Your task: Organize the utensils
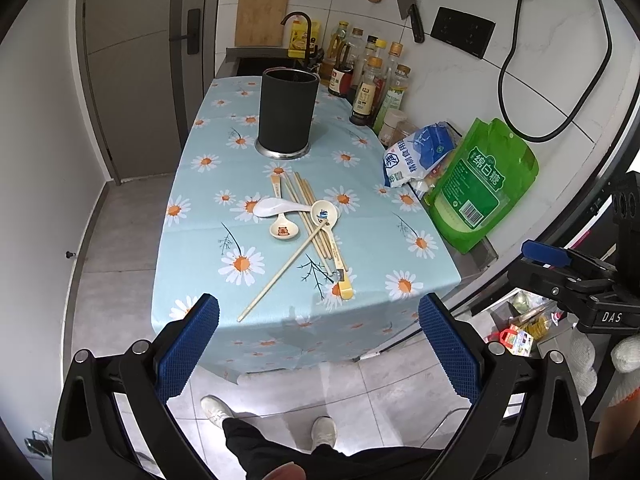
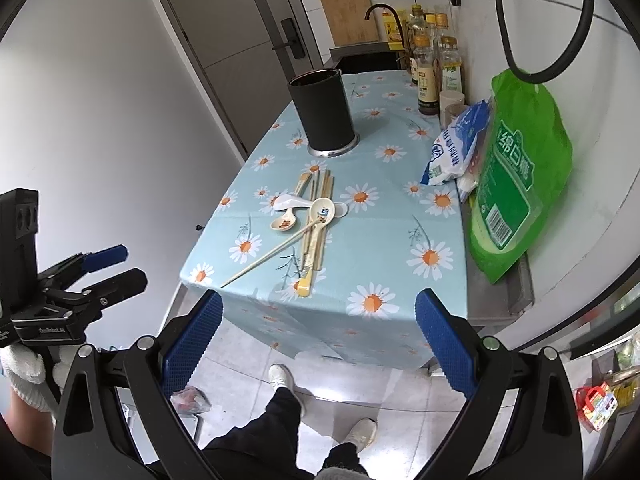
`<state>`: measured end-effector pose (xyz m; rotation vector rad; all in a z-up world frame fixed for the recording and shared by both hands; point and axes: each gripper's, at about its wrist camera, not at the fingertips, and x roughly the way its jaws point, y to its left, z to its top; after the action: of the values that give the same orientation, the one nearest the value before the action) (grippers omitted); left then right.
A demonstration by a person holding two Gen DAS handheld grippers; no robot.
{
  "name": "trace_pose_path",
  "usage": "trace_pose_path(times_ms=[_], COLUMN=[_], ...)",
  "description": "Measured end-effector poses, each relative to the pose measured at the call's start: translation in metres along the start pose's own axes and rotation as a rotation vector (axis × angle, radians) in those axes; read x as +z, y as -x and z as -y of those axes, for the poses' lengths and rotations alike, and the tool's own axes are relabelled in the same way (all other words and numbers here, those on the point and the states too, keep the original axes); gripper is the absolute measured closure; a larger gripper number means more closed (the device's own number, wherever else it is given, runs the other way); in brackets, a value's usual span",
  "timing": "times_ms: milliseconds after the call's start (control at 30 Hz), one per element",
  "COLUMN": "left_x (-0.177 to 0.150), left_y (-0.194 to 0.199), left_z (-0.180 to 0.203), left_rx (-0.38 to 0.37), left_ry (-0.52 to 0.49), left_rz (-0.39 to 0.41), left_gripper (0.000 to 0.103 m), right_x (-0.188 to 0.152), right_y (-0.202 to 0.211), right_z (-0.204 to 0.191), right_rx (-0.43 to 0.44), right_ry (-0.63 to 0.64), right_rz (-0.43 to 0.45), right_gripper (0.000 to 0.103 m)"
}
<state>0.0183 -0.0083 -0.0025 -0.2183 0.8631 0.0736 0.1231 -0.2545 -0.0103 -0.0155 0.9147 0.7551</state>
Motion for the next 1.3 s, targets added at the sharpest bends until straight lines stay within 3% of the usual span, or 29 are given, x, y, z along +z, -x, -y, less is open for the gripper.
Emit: trace_pose_path(times_ms=[1100,1300], left_x=[0.001,0.007], left_y=[-0.005,-0.026], left_z=[0.016,0.012], left_rx=[0.000,0.104], left_ry=[-0.060,-0.099], left_rz=[-0.022,-0.073], left_gripper=[0.007,0.007], right_x=[-0.002,0.004], right_y=[-0.002,-0.017], right_z=[0.008,0.010], right_rx=[0.003,0.016], right_ry=[-0.033,0.011], right_rz=[-0.030,-0.073], right_gripper=[0.007,0.007])
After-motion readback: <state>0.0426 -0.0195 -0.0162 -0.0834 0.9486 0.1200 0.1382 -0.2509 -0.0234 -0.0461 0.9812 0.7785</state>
